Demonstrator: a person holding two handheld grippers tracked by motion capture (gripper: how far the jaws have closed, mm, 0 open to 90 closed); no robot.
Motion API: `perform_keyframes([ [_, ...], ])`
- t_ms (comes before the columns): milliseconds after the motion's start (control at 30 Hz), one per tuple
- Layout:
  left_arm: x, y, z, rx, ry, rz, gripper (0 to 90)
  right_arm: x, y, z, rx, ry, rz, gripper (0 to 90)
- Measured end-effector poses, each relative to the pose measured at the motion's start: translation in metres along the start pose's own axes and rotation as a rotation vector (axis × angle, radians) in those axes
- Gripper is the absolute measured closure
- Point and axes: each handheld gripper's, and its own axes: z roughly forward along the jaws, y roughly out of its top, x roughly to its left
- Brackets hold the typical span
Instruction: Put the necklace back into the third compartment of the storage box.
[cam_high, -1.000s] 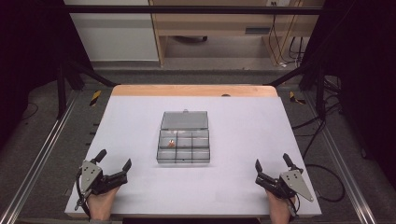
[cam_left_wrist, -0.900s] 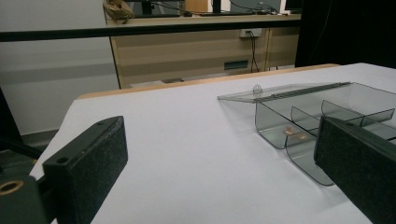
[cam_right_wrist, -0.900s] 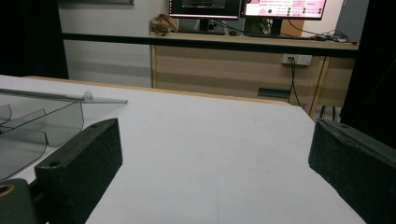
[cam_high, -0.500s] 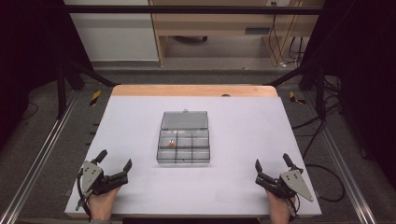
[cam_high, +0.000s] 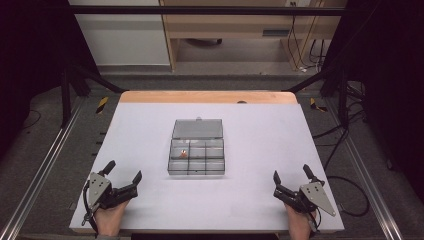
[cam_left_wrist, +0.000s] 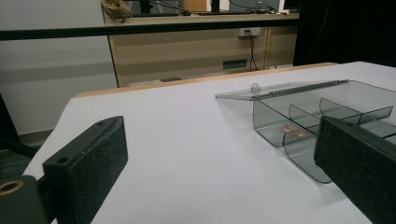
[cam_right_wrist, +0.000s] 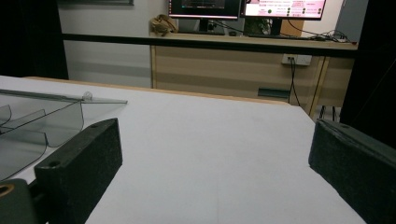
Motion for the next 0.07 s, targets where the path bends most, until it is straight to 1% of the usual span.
perform_keyframes([
  [67,0.0003,-0.0002,-0.0003,-0.004,0.0,-0.003,2.8,0.0,-0.0001,-0.0002,-0.003,0.0,0.0,3.0],
])
